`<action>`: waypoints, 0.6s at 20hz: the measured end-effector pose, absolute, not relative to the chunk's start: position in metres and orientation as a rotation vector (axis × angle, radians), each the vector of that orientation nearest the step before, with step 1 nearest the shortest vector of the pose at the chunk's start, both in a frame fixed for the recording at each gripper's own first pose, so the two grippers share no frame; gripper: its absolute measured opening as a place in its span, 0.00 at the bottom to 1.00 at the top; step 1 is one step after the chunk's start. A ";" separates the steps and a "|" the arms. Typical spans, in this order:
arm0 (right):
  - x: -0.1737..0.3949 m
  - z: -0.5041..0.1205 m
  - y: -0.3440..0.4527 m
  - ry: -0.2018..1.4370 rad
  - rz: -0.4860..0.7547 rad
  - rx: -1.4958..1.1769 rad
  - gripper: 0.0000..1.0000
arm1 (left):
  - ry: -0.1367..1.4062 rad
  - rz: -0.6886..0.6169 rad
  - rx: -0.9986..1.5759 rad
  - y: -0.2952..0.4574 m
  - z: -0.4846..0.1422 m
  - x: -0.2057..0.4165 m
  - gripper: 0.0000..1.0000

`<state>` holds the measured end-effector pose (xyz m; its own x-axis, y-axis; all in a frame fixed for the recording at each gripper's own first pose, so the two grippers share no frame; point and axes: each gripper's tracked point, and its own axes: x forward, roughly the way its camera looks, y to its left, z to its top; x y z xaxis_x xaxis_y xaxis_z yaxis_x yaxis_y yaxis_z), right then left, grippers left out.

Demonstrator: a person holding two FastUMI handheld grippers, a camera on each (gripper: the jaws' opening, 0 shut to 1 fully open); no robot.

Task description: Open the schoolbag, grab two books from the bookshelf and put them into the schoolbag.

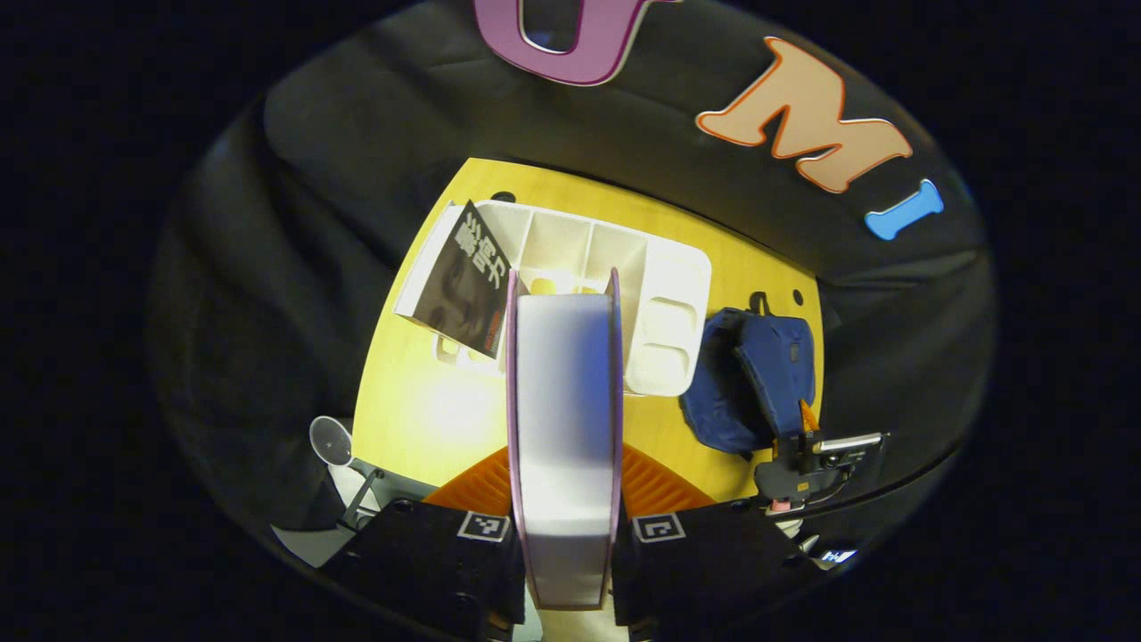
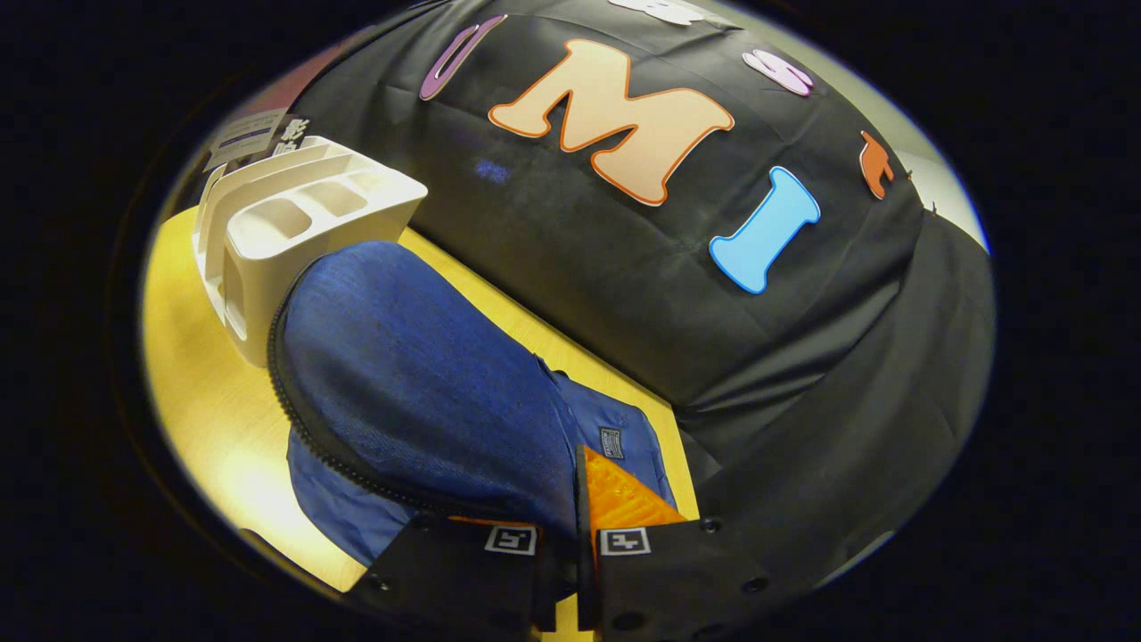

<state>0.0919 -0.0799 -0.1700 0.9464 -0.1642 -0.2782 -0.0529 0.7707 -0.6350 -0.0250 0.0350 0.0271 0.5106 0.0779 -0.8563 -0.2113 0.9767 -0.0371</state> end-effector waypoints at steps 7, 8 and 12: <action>0.089 -0.162 -0.088 0.338 -0.062 -0.575 0.12 | 1.024 -0.045 -0.205 -0.057 -0.012 -0.016 0.36; 0.089 -0.161 -0.089 0.337 -0.060 -0.560 0.11 | 1.024 -0.080 -0.223 -0.069 -0.022 -0.010 0.36; 0.091 -0.156 -0.093 0.342 -0.046 -0.516 0.14 | 1.023 -0.204 -0.308 -0.122 -0.057 0.015 0.36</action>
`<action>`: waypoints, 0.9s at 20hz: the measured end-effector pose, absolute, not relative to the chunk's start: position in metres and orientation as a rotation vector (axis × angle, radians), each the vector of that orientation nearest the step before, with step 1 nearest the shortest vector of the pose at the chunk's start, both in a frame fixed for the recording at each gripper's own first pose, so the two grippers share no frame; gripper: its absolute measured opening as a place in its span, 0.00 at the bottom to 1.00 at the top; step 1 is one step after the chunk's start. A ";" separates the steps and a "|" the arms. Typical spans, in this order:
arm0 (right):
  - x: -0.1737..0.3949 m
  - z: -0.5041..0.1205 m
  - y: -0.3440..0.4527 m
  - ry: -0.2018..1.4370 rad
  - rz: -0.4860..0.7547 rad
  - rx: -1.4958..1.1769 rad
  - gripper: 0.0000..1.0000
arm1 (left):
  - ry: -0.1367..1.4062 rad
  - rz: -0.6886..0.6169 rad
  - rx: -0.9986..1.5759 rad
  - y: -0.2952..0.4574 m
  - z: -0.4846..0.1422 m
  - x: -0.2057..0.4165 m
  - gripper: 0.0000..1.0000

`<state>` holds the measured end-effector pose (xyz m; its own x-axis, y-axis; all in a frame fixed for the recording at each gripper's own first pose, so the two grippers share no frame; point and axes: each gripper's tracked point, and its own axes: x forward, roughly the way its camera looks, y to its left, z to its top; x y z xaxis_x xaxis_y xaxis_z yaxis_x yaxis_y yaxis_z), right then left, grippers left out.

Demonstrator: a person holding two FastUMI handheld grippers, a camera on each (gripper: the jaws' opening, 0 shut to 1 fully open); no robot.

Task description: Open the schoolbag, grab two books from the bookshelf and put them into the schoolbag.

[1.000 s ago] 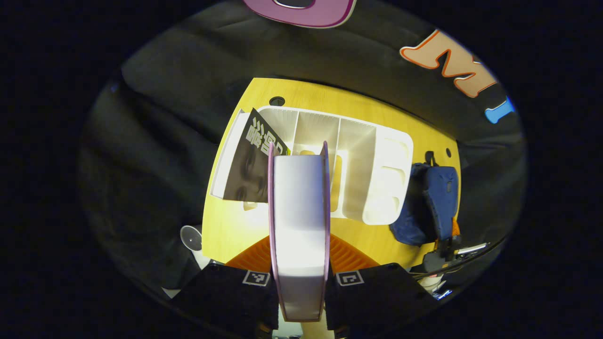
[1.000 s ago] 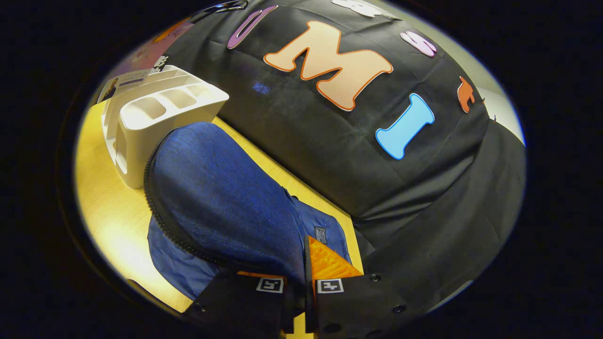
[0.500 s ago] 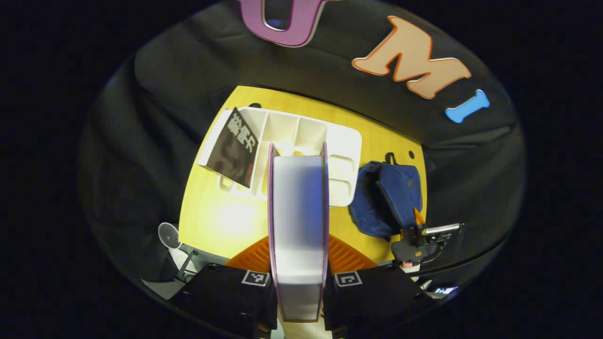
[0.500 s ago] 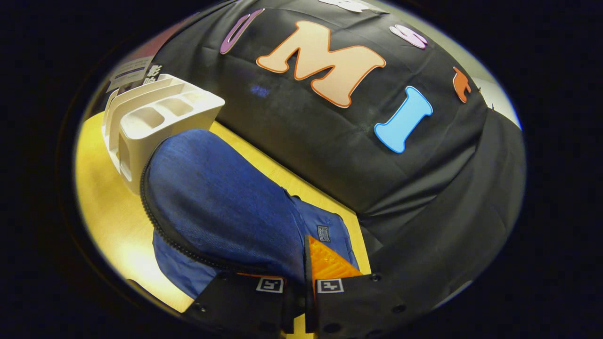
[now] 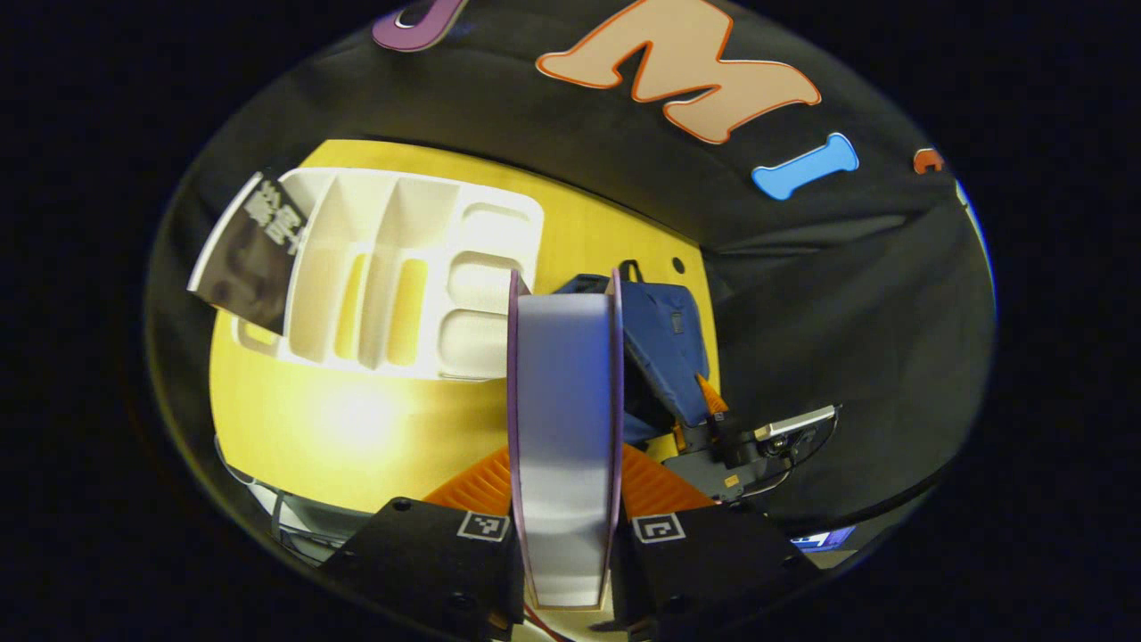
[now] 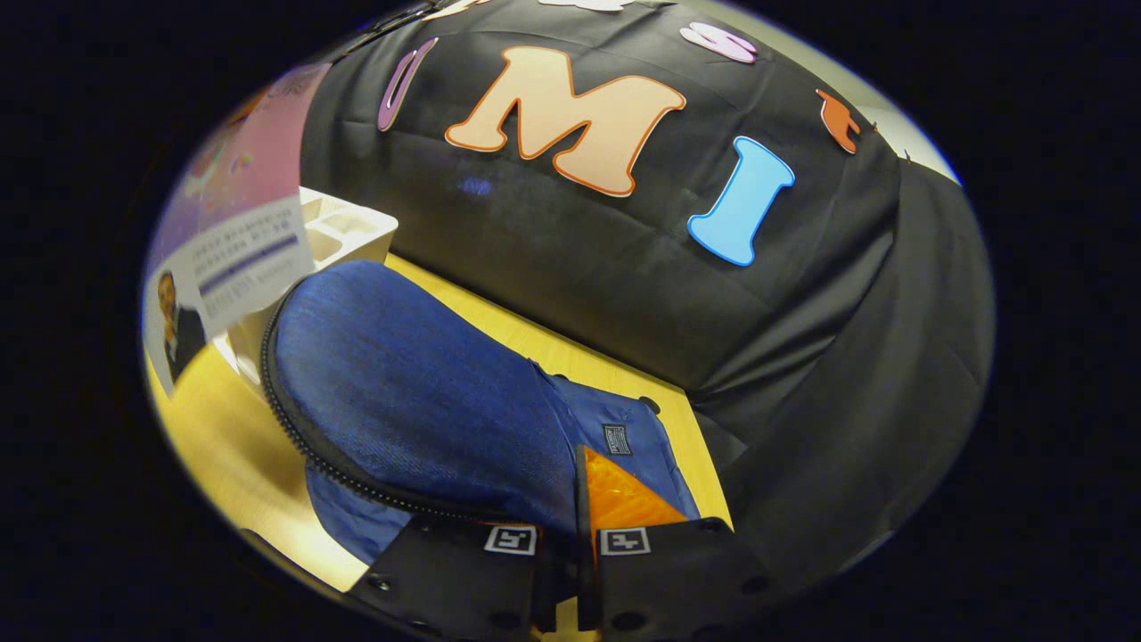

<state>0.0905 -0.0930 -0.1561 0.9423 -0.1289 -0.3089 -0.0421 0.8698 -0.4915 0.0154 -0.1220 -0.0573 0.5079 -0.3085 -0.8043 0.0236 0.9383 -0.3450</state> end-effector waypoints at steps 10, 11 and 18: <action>0.093 -0.135 -0.100 0.335 -0.003 -0.386 0.12 | 0.899 -0.351 -0.529 -0.209 -0.150 0.106 0.36; 0.094 -0.133 -0.097 0.329 0.007 -0.369 0.14 | 0.886 -0.363 -0.561 -0.217 -0.159 0.113 0.35; 0.093 -0.140 -0.089 0.314 0.072 -0.345 0.12 | 0.774 -0.406 -0.582 -0.263 -0.215 0.152 0.35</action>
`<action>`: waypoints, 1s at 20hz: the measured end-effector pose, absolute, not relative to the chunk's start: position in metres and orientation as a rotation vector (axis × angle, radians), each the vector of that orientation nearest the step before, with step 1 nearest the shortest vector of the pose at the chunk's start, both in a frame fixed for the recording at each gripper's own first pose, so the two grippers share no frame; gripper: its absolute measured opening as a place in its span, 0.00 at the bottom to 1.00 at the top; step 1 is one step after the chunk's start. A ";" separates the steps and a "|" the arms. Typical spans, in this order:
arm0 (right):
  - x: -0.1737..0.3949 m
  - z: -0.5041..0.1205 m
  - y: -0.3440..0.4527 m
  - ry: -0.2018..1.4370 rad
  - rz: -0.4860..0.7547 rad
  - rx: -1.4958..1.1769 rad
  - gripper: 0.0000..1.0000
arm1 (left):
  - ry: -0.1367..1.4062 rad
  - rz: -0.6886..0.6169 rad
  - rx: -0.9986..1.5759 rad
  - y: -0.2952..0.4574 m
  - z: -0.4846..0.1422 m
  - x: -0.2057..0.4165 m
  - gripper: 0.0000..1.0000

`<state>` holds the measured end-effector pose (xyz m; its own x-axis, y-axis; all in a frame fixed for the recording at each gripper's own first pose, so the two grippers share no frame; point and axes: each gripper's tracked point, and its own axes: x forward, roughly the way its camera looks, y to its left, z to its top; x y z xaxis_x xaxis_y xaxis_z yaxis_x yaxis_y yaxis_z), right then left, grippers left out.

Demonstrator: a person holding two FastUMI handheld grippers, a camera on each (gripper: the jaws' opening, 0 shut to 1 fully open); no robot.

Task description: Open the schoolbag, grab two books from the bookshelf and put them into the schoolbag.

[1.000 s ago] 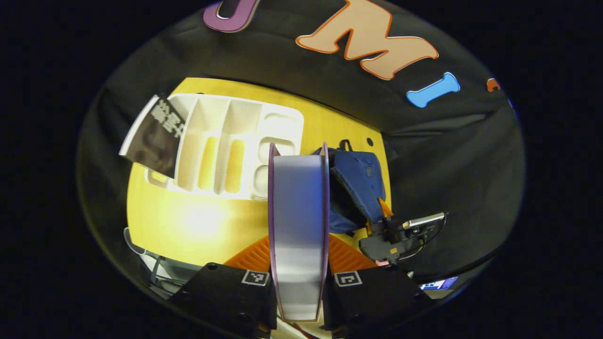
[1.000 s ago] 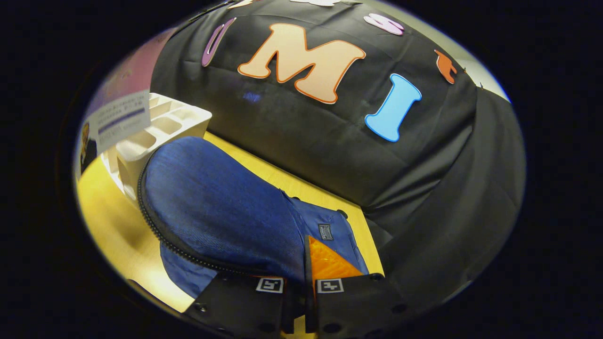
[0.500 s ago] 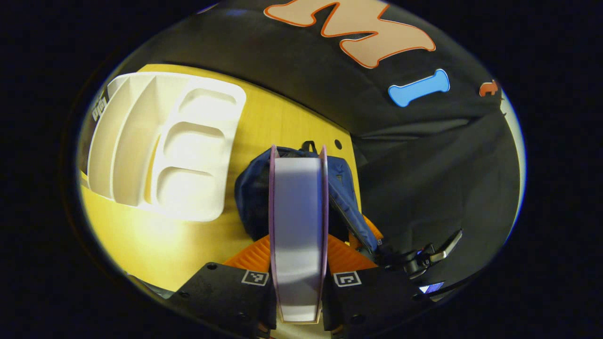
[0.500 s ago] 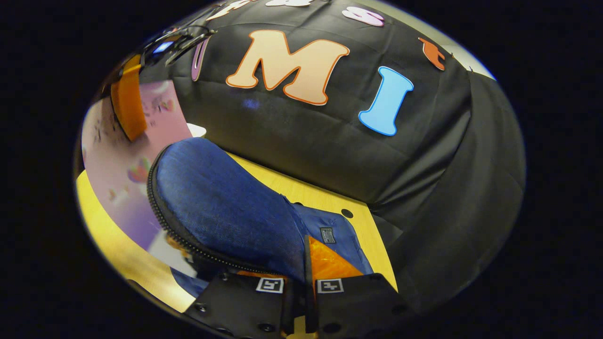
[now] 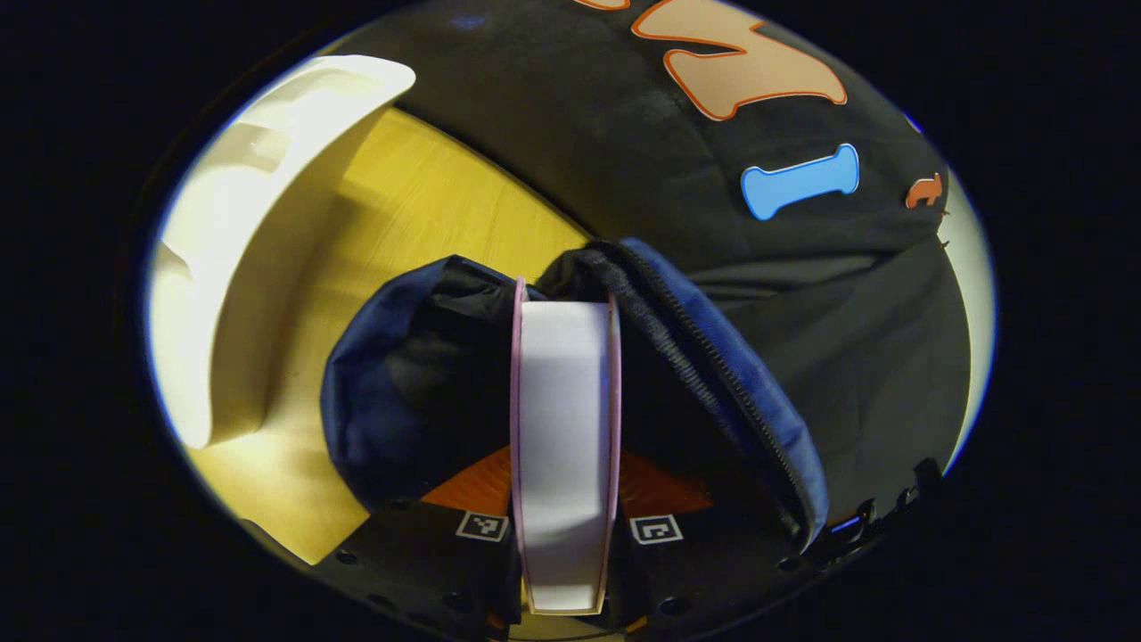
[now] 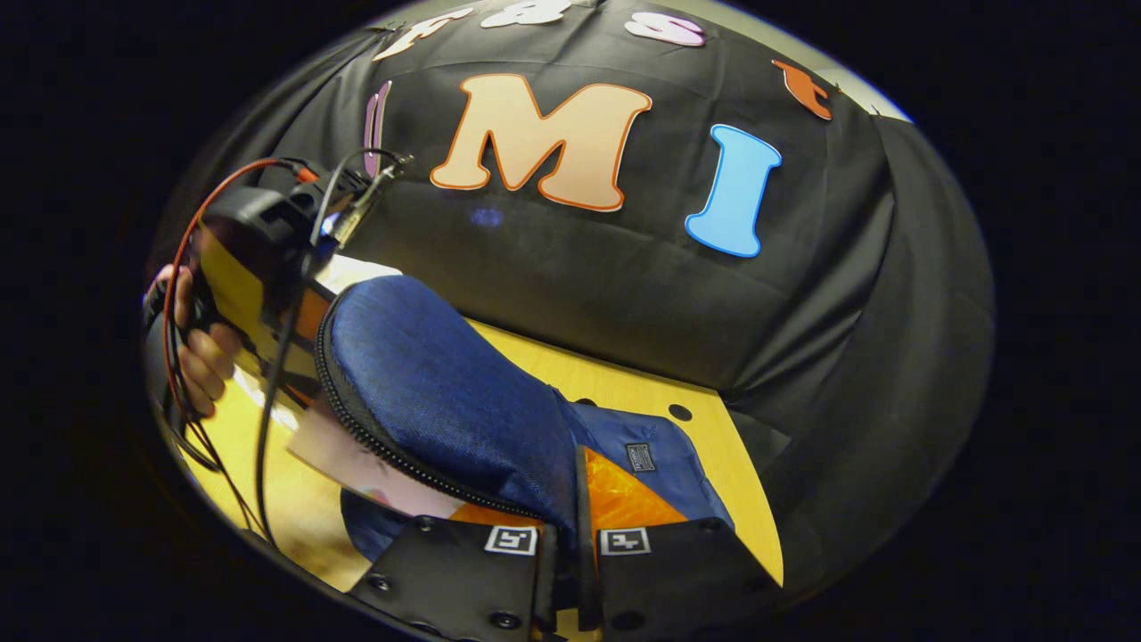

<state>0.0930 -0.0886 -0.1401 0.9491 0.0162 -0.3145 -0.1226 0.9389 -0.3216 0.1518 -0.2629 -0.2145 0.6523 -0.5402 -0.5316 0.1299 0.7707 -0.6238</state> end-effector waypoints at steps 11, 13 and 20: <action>0.090 -0.141 -0.085 0.284 0.097 -0.363 0.12 | 0.661 -0.437 -0.715 -0.291 -0.266 0.181 0.36; 0.090 -0.142 -0.086 0.283 0.089 -0.366 0.12 | 0.647 -0.433 -0.697 -0.295 -0.267 0.184 0.37; 0.089 -0.149 -0.089 0.285 0.088 -0.365 0.10 | 0.683 -0.307 -0.554 -0.273 -0.280 0.180 0.63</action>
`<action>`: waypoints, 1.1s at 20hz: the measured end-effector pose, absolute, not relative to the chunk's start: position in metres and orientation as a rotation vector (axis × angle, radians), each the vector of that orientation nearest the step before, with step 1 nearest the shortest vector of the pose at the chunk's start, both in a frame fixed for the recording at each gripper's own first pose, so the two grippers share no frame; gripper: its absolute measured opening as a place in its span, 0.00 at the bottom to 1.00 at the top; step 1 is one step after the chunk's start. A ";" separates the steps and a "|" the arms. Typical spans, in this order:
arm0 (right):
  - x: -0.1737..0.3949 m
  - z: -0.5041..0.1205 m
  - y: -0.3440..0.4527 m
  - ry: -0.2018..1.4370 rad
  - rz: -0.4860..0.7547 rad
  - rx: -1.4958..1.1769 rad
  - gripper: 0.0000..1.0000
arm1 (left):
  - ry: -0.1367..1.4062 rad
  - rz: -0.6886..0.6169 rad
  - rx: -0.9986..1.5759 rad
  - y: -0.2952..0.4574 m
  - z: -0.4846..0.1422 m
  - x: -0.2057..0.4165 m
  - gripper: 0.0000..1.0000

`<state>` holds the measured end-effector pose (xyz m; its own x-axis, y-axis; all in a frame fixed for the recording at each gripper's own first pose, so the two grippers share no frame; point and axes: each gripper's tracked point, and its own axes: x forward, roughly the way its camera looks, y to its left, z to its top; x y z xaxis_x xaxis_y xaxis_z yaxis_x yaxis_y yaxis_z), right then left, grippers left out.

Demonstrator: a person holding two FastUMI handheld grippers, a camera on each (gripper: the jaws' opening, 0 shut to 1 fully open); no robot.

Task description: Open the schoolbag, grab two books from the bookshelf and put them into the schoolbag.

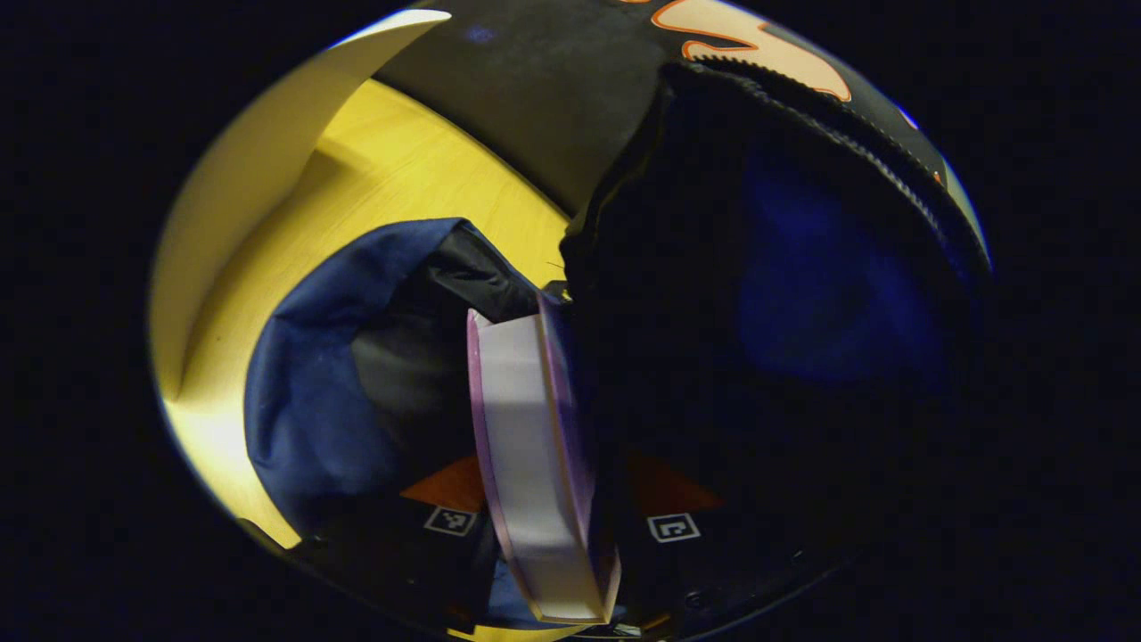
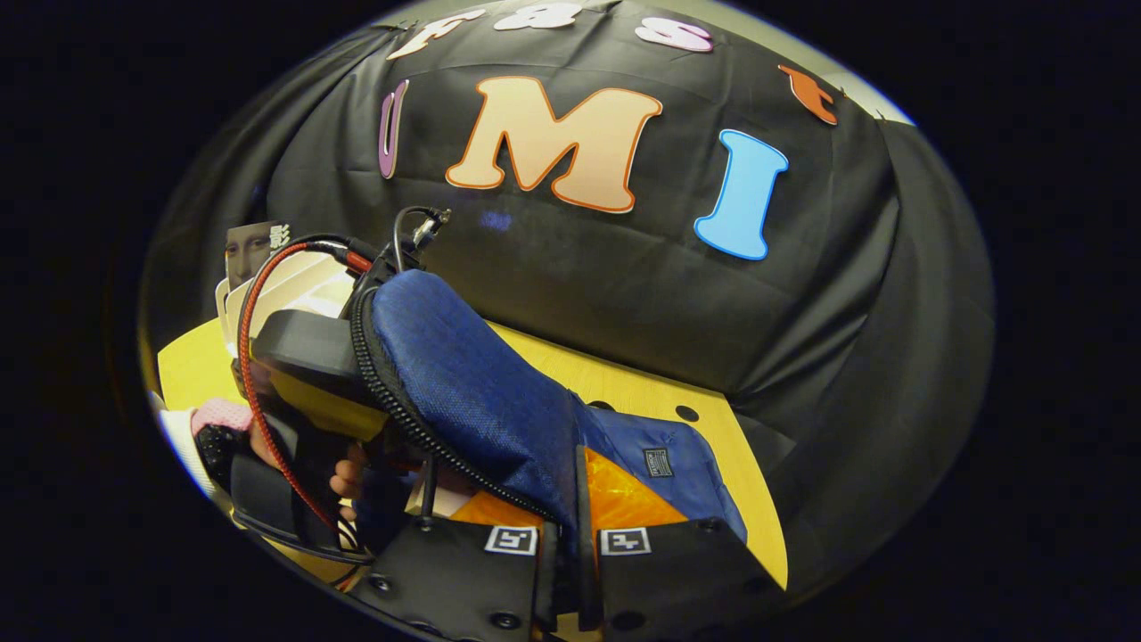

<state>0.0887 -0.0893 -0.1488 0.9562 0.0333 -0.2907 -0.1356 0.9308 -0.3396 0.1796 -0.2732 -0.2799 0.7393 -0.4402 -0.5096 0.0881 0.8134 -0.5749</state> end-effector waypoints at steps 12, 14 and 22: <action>0.081 -0.159 -0.085 0.293 0.100 -0.383 0.12 | 0.758 -0.166 -0.279 -0.185 -0.238 0.108 0.94; 0.080 -0.160 -0.086 0.296 0.084 -0.382 0.12 | 0.766 -0.144 -0.244 -0.167 -0.225 0.093 0.94; 0.073 -0.168 -0.087 0.308 -0.035 -0.380 0.12 | 0.743 -0.169 -0.108 -0.092 -0.128 0.060 0.92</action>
<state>0.0728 -0.0871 -0.1681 0.9529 -0.0908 -0.2895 -0.0238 0.9287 -0.3700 0.0602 -0.0918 -0.1276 0.7235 -0.1911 -0.6633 0.1147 0.9808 -0.1574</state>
